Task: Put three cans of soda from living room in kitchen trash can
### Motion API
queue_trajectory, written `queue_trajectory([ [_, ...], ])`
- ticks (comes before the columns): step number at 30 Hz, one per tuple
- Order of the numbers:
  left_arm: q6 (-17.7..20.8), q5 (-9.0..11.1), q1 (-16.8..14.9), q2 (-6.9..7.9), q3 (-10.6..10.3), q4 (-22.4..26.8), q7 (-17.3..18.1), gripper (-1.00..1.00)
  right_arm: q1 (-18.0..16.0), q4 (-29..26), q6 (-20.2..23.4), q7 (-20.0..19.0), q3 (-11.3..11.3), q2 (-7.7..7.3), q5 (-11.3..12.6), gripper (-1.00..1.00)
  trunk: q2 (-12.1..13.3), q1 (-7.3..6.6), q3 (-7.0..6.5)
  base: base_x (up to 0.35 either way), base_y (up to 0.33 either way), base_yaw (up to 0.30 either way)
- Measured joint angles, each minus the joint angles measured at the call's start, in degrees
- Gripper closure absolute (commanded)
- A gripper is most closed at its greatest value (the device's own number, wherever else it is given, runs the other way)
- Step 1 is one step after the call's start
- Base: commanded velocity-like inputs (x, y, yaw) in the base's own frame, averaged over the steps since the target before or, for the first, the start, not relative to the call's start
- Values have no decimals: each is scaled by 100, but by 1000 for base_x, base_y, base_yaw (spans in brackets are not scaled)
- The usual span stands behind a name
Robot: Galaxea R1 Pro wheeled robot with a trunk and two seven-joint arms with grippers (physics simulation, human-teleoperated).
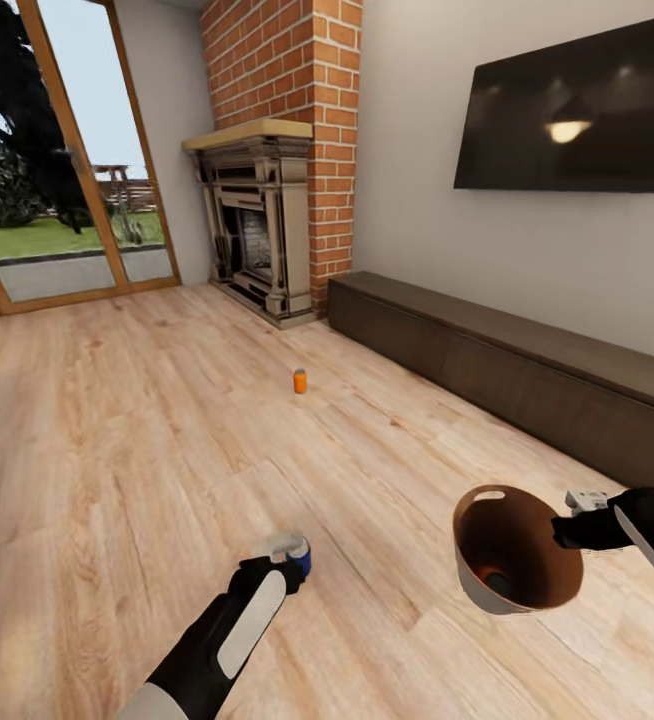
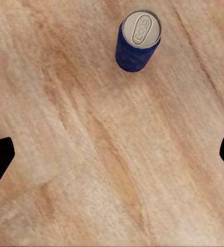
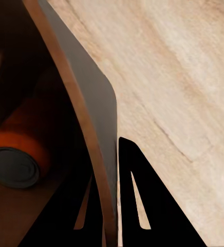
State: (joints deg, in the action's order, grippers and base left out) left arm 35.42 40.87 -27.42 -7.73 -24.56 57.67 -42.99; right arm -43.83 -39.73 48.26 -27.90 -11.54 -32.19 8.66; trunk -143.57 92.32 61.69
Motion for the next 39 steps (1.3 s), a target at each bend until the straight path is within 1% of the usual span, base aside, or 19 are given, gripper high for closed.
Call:
queue_trajectory([
  [3, -13, 0, 0, 5, -1, -46, 1, -100, 2, 5, -44, -12, -2, 2, 86, 100, 0, 0, 0, 232, -274, -1],
  [6, -16, -1, 0, 13, 12, -85, 1, -100, 2, 6, -70, -9, -6, 2, 50, 100, 0, 0, 0, 233, -272, 0],
  [8, -19, 10, 0, 44, 55, -279, 22, -100, 2, -3, -77, -5, -2, 4, 16, 100, 0, 0, 0, 268, -235, 0],
  [12, -25, 17, 0, 66, 79, -460, 42, -100, 2, -21, -67, -11, 2, 3, 56, 100, 0, 0, 0, 297, -196, 0],
  [16, -69, 8, 0, 76, 85, -595, 203, -100, 2, -41, -70, -8, 3, 2, 46, 100, 0, 0, 0, 307, -181, 0],
  [21, -100, -5, -2, 94, 94, -726, 309, -100, 2, -55, -69, -10, 3, 2, 49, 100, 0, 0, 0, 315, -161, 0],
  [23, -103, -7, -1, 105, 141, -737, 317, -100, 2, -57, -69, -10, 3, 2, 45, 100, 0, 0, 0, 327, -125, 0],
  [26, -104, -15, -1, 137, 322, -748, 324, -100, 2, -59, -71, -5, 3, 2, 34, 100, 0, 0, 0, 335, -78, 0],
  [27, -105, -16, 0, 145, 346, -751, 325, -100, 2, -59, -73, -5, 3, 2, 28, 100, 0, 0, 0, 340, -32, 0],
  [30, -104, -3, 0, 265, 381, -768, 338, -100, 2, -59, -70, -4, 3, 2, 40, 100, 0, 0, 0, 340, 19, 0],
  [31, -104, 2, 0, 325, 388, -776, 382, -100, 3, -59, -73, -2, 3, 2, 32, 100, 0, 0, 0, 317, 131, 0],
  [33, -103, 0, 5, 393, 395, -787, 566, -100, 4, -59, -79, 1, 3, 1, 5, 100, 0, 0, 0, 281, 196, 0],
  [35, -99, -7, 7, 427, 398, -870, 678, -100, 3, -59, -70, -3, 3, 2, 40, 100, 0, 0, 0, 218, 167, 0],
  [37, -98, -13, 8, 448, 396, -1054, 725, -100, 3, -62, -50, -13, 7, 3, 119, 100, 0, 0, 0, 99, 71, 0],
  [39, -93, -11, 8, 450, 395, -1209, 737, -100, 2, -61, -58, -5, 5, 3, 87, 100, 0, 0, 0, 41, 29, 0],
])
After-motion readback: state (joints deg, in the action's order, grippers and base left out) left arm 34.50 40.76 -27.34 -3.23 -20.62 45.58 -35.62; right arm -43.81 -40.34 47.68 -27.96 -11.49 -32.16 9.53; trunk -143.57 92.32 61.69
